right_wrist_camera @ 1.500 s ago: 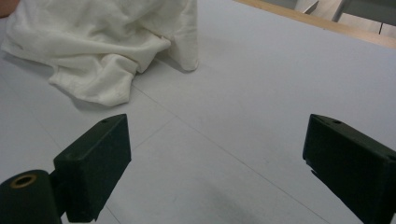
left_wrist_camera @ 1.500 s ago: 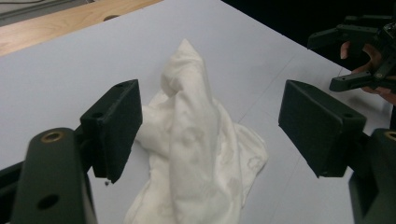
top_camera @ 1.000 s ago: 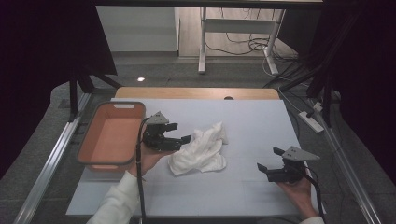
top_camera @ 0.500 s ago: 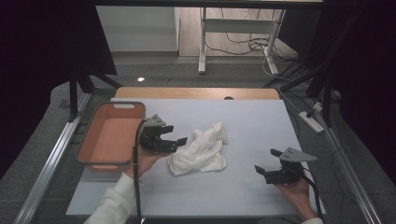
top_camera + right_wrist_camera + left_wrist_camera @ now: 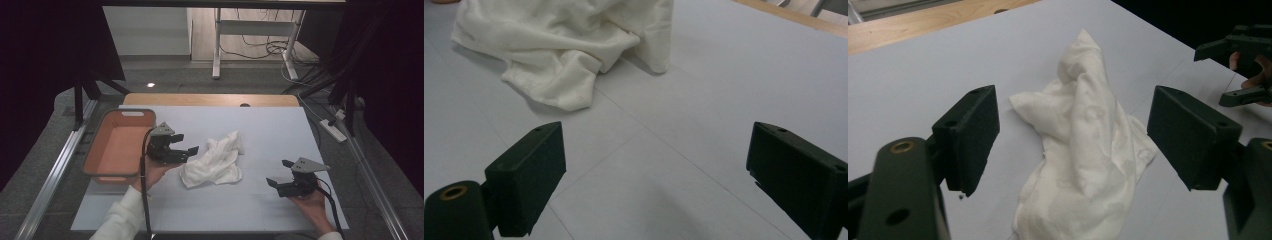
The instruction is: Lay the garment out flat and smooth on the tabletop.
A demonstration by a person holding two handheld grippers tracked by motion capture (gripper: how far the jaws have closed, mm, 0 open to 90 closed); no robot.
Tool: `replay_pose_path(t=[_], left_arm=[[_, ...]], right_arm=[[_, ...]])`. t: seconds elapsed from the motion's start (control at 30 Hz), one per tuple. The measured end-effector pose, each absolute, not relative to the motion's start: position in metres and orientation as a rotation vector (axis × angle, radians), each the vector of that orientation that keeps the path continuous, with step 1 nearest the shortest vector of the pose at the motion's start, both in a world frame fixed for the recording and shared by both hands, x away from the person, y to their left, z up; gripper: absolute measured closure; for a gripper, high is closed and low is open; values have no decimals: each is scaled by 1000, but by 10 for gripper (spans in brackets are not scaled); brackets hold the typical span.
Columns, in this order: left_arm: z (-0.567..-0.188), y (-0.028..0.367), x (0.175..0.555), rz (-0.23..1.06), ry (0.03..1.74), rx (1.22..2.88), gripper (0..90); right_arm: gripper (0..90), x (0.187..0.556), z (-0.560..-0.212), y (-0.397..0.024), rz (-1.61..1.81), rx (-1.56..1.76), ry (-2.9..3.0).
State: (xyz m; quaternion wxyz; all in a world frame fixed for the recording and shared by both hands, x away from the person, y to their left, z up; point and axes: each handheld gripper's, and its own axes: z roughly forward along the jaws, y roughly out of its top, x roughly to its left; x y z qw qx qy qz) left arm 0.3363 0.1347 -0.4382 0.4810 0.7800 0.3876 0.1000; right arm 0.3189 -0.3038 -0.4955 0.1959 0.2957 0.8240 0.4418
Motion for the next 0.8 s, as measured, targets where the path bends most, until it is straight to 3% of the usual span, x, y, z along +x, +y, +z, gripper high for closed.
replay_pose_path(t=[0.47,0.8], left_arm=[[-438,137,336,252,957,1890,212],[-438,136,337,247,956,1889,210]], right_arm=[[91,323,-500,-275,1252,772,2375],[140,322,-504,-246,1262,699,2436]])
